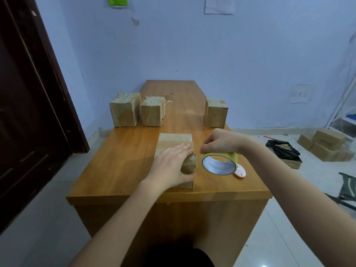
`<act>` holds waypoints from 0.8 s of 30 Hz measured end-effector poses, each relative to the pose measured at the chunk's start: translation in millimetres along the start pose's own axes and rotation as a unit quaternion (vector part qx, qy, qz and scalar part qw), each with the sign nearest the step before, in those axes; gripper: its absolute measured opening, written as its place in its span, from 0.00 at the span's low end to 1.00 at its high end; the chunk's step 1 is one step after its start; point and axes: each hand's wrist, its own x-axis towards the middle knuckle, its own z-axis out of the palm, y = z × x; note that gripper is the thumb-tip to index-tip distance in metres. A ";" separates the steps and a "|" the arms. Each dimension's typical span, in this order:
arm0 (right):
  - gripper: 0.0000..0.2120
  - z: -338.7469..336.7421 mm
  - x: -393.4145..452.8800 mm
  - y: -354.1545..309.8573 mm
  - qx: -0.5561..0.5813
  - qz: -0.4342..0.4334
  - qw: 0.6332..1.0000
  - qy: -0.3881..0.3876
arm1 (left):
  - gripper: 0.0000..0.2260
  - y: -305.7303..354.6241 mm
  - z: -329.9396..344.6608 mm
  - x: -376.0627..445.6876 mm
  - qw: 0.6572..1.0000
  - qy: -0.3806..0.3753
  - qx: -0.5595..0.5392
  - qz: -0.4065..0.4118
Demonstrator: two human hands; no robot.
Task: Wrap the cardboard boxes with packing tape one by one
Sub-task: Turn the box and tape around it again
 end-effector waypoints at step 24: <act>0.16 52.9 -21.0 23.7 -0.247 0.039 0.934 0.256 | 0.27 17.1 -1.0 5.2 0.992 -0.032 0.116 0.023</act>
